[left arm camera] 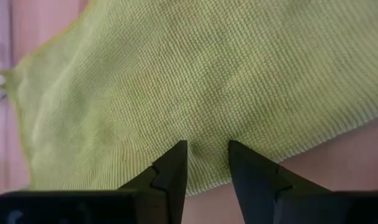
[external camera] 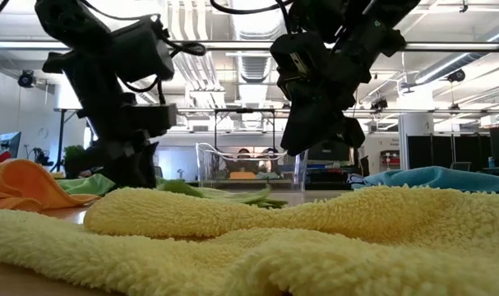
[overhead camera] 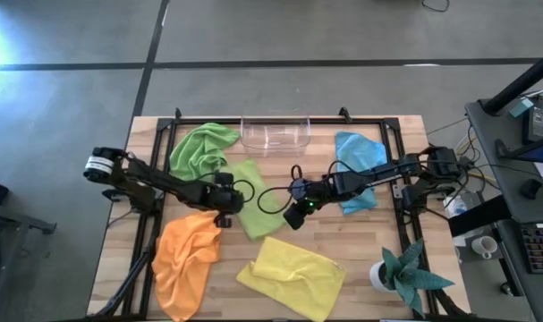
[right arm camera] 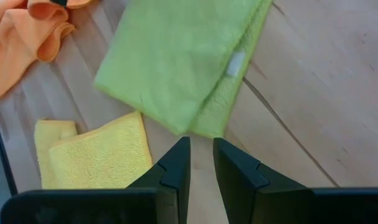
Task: Fold microfiber towels
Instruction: Fold the green microfiber towel
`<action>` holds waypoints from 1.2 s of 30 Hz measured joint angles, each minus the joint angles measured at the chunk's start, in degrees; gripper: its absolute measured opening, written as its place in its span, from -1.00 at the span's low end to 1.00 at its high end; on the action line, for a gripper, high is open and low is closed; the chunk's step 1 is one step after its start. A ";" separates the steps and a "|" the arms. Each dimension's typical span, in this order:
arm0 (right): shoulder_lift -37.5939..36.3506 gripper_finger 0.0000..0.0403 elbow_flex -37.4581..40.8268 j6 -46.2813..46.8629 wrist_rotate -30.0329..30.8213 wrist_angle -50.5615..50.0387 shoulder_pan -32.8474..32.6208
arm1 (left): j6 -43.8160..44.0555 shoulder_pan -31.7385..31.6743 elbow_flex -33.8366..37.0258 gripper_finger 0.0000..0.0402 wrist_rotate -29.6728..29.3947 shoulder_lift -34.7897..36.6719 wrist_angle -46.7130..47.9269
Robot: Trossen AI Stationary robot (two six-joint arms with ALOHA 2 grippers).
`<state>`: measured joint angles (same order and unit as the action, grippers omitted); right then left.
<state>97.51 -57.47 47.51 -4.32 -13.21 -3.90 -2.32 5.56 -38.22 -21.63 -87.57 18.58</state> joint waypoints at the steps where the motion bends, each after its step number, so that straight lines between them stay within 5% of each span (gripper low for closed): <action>1: 0.00 -0.66 0.00 -0.02 0.00 -0.01 0.00 | -0.04 0.00 -0.02 -0.48 -0.39 0.40 0.74; 5: 0.00 -0.66 0.02 -0.13 0.00 -0.17 0.00 | 0.27 0.01 -0.44 -0.48 1.49 2.74 2.49; 16: 0.00 -0.66 0.07 -1.49 -0.04 0.09 0.00 | 3.51 1.52 -1.44 -0.48 18.03 13.19 1.83; 28: 0.00 -0.57 0.04 -7.75 -0.39 0.15 0.04 | 3.59 2.91 -1.51 -0.48 18.62 14.69 1.35; 36: 0.02 -0.34 -0.57 -22.76 -0.59 0.25 0.17 | 14.04 2.89 -1.52 -0.48 18.53 14.51 1.79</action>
<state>97.54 -58.04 24.75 -4.91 -12.96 -3.73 11.72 8.45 -39.74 -3.09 -73.06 20.36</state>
